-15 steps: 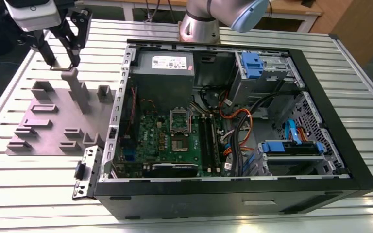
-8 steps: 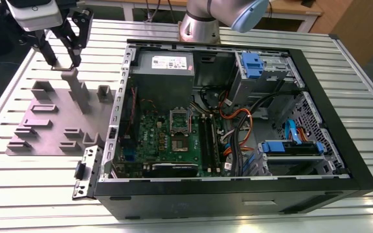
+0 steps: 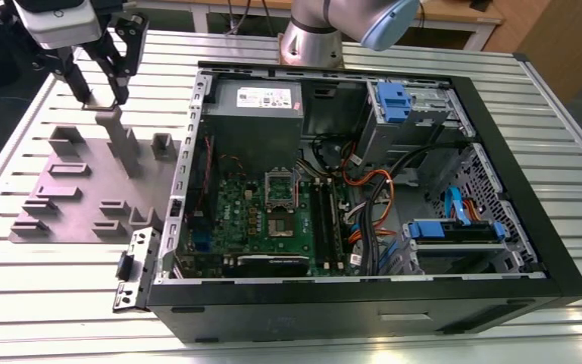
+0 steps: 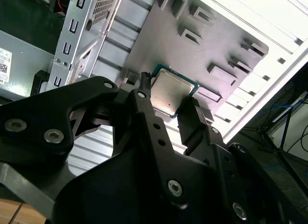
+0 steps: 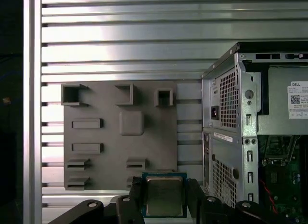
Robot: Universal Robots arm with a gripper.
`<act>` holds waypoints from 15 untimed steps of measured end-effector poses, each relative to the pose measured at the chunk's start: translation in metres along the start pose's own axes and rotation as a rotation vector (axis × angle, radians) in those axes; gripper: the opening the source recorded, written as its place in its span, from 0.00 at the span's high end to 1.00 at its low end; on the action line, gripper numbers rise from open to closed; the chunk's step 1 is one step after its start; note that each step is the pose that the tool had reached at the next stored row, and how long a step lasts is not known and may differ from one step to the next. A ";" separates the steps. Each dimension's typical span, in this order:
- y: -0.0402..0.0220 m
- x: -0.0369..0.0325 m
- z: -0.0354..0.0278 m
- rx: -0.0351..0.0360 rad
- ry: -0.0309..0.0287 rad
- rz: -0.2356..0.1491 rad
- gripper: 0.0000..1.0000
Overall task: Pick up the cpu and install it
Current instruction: 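Pick up the cpu and move it towards the insertion slot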
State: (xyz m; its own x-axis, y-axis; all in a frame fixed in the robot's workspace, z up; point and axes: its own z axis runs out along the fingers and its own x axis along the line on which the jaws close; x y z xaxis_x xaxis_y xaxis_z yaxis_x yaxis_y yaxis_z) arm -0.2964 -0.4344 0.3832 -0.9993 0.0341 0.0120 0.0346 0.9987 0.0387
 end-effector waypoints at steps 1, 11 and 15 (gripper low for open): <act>0.0000 -0.0002 0.0000 0.0000 0.0000 0.000 0.53; 0.0001 -0.0029 0.0000 0.0000 0.0000 0.000 0.53; 0.0001 -0.0038 -0.0001 0.0000 0.0000 0.000 0.53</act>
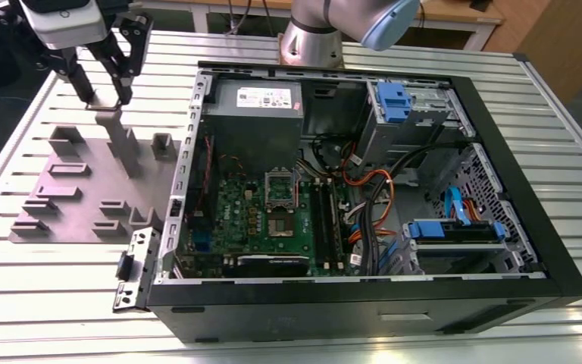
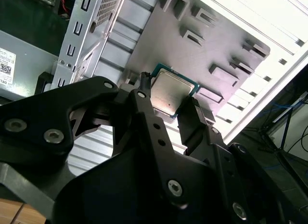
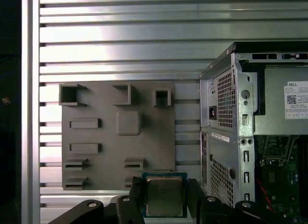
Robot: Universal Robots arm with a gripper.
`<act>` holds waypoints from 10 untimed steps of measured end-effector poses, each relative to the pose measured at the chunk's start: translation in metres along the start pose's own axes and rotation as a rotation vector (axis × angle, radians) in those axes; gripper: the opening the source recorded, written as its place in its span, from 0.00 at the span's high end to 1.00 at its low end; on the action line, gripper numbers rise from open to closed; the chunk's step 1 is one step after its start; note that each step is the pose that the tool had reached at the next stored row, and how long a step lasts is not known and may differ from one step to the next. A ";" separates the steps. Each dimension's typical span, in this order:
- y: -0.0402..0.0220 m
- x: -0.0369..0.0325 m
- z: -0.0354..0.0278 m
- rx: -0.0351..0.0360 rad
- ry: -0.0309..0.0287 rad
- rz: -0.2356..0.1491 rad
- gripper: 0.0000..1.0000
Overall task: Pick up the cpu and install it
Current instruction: 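Pick up the cpu and move it towards the insertion slot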
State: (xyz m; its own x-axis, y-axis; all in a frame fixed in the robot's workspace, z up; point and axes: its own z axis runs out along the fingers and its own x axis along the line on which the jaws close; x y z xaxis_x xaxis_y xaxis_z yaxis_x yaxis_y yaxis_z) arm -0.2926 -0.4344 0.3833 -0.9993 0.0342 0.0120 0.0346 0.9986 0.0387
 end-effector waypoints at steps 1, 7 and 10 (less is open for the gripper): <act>0.0000 -0.0003 0.0000 0.0000 0.0000 0.000 0.53; 0.0001 -0.0027 0.0000 0.0000 0.0000 0.000 0.53; 0.0001 -0.0037 -0.0001 0.0001 0.0000 0.000 0.53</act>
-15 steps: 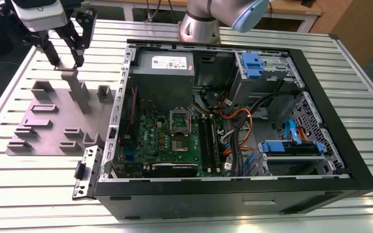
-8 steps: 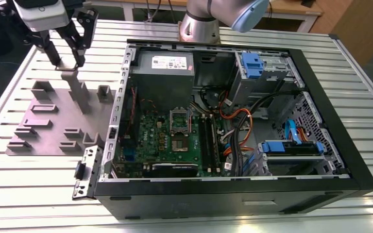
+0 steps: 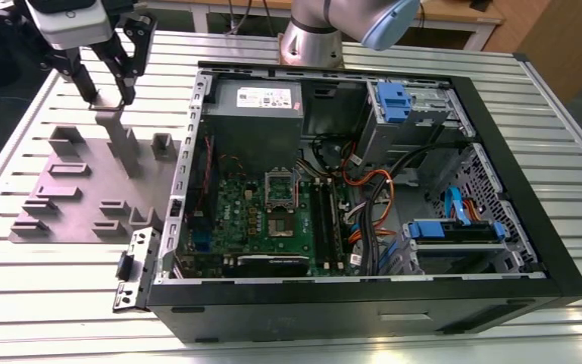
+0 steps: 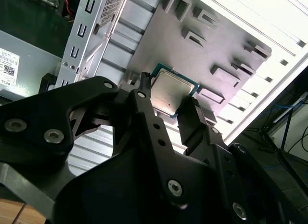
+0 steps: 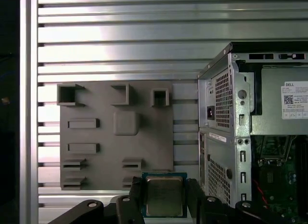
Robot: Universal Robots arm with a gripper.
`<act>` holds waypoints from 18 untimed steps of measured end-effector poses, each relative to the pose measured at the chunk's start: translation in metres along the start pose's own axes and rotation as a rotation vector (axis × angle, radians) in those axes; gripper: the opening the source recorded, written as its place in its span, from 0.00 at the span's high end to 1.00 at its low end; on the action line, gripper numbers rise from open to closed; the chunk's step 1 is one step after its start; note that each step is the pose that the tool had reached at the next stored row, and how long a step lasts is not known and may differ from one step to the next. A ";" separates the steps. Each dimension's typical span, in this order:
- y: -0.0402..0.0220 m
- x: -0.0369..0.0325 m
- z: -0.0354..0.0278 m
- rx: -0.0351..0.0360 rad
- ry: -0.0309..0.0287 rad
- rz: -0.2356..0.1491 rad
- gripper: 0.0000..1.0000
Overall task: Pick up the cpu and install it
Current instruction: 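Pick up the cpu and move it towards the insertion slot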
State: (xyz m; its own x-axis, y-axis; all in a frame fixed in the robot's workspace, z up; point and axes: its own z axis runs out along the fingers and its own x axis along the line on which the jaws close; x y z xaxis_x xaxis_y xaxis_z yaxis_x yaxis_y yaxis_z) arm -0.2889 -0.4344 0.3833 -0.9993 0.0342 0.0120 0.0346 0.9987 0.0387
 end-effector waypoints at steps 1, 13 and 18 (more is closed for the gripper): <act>0.0000 -0.0006 0.0000 0.0000 0.0000 0.000 0.53; 0.0002 -0.0068 0.0000 -0.0001 0.0000 0.000 0.53; 0.0004 -0.0095 -0.0001 -0.0001 -0.0001 0.000 0.53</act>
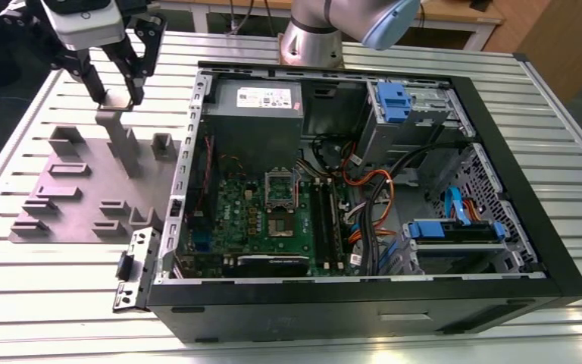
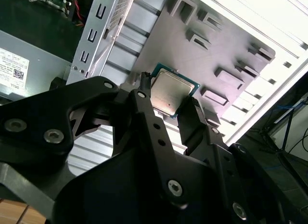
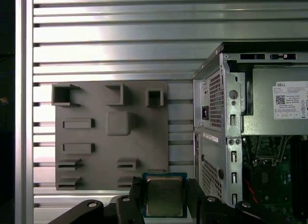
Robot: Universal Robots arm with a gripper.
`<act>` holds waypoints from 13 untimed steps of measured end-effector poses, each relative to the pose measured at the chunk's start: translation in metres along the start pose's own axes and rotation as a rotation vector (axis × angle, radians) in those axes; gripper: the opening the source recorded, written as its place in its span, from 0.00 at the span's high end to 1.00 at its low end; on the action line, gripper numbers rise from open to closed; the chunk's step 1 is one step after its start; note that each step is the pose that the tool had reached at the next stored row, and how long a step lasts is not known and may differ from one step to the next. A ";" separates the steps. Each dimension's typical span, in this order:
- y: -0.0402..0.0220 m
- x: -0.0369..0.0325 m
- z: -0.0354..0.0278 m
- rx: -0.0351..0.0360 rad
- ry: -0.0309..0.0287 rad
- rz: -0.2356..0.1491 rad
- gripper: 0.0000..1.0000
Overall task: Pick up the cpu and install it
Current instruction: 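Pick up the cpu and move it towards the insertion slot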
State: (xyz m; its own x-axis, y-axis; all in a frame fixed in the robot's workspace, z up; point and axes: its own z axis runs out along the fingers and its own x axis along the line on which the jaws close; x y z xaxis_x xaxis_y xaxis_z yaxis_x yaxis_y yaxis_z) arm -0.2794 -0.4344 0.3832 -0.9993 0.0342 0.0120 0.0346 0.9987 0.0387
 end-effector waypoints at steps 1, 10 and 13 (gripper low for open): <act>0.0000 -0.0005 0.0000 0.0000 0.0000 0.000 0.53; 0.0002 -0.0048 -0.0001 0.0001 0.0000 0.000 0.53; 0.0002 -0.0062 -0.0001 0.0000 0.0000 0.000 0.53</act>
State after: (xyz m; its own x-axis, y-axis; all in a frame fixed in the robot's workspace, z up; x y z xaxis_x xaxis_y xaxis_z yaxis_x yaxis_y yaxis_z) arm -0.2731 -0.4344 0.3833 -0.9993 0.0342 0.0120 0.0346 0.9987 0.0387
